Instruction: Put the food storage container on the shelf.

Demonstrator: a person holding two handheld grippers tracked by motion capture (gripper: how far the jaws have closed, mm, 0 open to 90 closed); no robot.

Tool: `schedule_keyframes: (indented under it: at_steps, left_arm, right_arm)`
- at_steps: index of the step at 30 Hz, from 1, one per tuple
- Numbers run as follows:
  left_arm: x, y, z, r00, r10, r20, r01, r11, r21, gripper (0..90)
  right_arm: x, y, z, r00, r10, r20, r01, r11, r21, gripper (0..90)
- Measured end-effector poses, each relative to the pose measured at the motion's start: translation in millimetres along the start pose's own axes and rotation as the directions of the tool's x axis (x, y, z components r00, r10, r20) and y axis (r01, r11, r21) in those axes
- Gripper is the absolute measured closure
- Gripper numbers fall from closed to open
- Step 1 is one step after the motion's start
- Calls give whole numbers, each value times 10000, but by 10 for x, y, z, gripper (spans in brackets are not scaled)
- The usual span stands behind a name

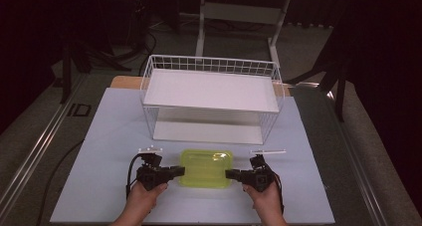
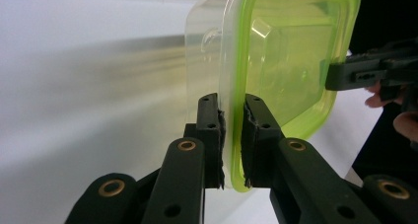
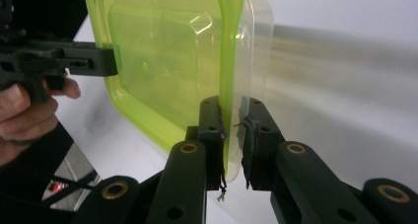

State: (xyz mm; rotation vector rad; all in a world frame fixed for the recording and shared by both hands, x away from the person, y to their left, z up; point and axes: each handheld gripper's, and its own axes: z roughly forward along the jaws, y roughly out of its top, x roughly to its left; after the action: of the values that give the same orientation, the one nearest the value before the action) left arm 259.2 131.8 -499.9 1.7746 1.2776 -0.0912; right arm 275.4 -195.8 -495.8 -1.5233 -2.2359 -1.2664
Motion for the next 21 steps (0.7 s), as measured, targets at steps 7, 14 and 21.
schedule_keyframes:
  at_steps: [7,14,21]
  left_arm:
    - [30,171,53,9999,-101,48,102,9995,-289,811]
    - [47,398,72,9997,186,-137,-193,9984,-531,810]
    - [113,532,130,9987,506,-107,-514,9928,-1083,811]
  right_arm:
    - [20,170,-46,9990,-237,375,257,9982,-542,810]
    - [-15,343,-31,9988,-137,462,181,9952,-963,810]
    - [-69,472,-2,9985,-144,524,223,9879,-1537,809]
